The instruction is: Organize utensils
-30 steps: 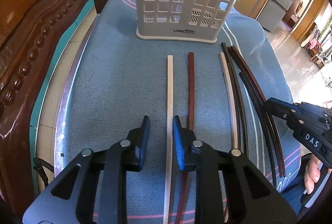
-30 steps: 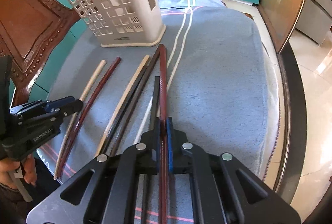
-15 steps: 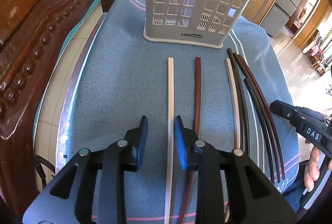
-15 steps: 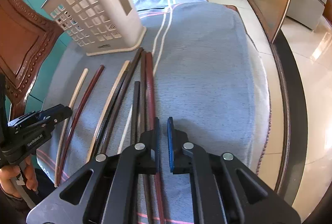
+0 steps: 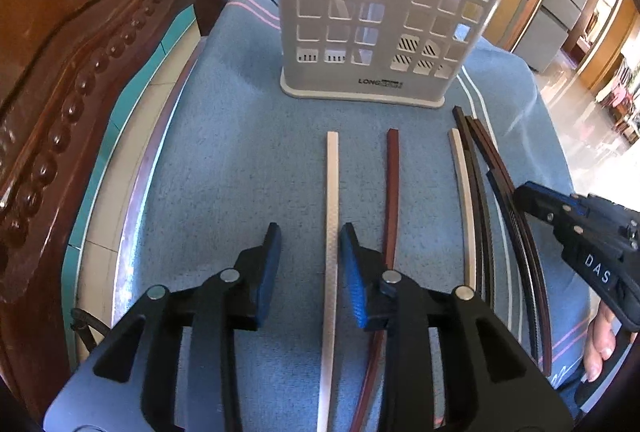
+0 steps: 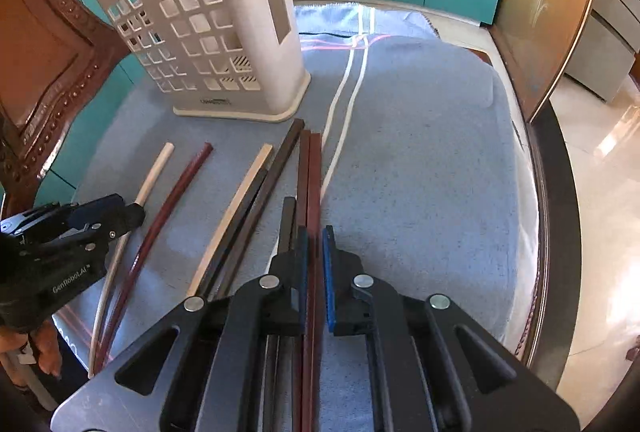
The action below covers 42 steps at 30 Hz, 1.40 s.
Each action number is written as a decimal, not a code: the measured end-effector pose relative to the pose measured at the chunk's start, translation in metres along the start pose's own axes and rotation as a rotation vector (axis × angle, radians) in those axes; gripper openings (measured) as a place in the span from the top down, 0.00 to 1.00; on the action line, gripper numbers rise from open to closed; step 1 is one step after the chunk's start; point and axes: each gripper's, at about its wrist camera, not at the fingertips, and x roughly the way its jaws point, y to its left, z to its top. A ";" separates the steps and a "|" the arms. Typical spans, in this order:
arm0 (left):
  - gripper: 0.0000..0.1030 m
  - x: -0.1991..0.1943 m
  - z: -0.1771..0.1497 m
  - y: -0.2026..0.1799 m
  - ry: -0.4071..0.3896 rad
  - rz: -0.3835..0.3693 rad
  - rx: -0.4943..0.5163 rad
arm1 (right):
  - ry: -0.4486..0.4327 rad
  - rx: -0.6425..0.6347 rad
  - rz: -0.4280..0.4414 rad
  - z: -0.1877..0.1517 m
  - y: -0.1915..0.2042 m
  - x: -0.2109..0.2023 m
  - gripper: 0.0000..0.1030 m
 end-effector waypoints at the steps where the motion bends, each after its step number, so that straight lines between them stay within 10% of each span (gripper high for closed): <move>1: 0.67 -0.001 -0.001 -0.002 -0.001 0.004 0.004 | 0.003 0.010 0.001 -0.001 -0.003 0.000 0.86; 21: 0.65 0.000 0.004 -0.015 -0.027 0.065 0.037 | -0.002 -0.037 -0.094 -0.001 0.008 0.012 0.87; 26: 0.93 0.000 0.005 -0.018 -0.043 0.030 0.034 | -0.007 0.008 -0.027 0.002 0.004 0.008 0.94; 33: 0.93 -0.026 0.009 -0.017 -0.144 0.008 0.013 | -0.222 0.013 0.055 0.003 0.002 -0.061 0.94; 42: 0.94 -0.155 0.024 -0.001 -0.437 -0.108 -0.003 | -0.456 0.027 0.210 0.014 0.001 -0.179 0.94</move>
